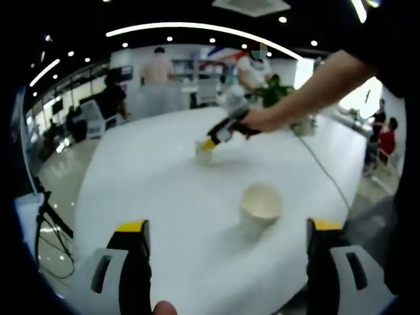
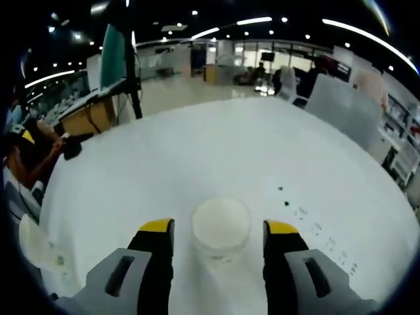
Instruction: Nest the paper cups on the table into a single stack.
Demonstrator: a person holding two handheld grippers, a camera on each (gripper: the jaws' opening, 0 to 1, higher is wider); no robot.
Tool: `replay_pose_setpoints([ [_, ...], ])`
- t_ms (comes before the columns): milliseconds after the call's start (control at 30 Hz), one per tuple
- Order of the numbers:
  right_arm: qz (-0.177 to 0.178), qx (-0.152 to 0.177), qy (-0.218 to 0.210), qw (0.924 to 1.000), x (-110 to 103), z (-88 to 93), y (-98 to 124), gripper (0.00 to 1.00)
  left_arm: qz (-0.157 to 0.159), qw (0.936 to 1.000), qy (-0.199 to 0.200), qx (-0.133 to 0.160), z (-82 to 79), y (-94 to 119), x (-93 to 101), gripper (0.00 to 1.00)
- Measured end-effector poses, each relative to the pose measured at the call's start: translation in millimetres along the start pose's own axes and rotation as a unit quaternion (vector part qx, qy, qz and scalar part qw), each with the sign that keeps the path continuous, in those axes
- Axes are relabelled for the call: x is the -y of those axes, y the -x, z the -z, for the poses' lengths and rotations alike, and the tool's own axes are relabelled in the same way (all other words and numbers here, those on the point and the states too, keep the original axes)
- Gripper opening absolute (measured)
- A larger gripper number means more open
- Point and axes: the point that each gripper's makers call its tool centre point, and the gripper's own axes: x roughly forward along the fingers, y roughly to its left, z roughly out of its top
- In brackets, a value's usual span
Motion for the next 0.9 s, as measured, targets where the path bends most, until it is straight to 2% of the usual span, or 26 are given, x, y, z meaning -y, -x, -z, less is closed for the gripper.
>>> replay_pose_setpoints([
  [133,0.003,-0.005,0.012,0.9999,-3.1,0.0,4.8,0.44,0.005,0.9999,-0.003,-0.009,5.5,0.4,3.1,0.98],
  [267,-0.005,-0.012,0.007,0.9999,-3.5,3.3,-0.6,0.35,0.004,0.9999,0.0,-0.013,8.5,1.4,1.4,0.98],
  [467,-0.011,-0.013,0.017,0.9997,-5.5,0.6,4.6,0.34,-0.002,0.9999,0.003,-0.016,9.7,3.8,-3.9,0.98],
  [633,-0.014,-0.003,0.0,0.9999,2.7,-2.4,10.9,0.34,-0.001,0.9998,0.004,-0.018,9.3,2.7,-3.1,0.98],
  [800,-0.014,0.009,-0.007,0.9998,14.9,-5.3,14.7,0.34,0.012,0.9996,-0.012,-0.022,5.5,1.4,2.1,0.97],
  [900,-0.015,0.016,-0.018,0.9996,7.6,-8.7,26.1,0.34,0.016,0.9995,-0.017,-0.02,1.9,2.7,2.3,0.97],
])
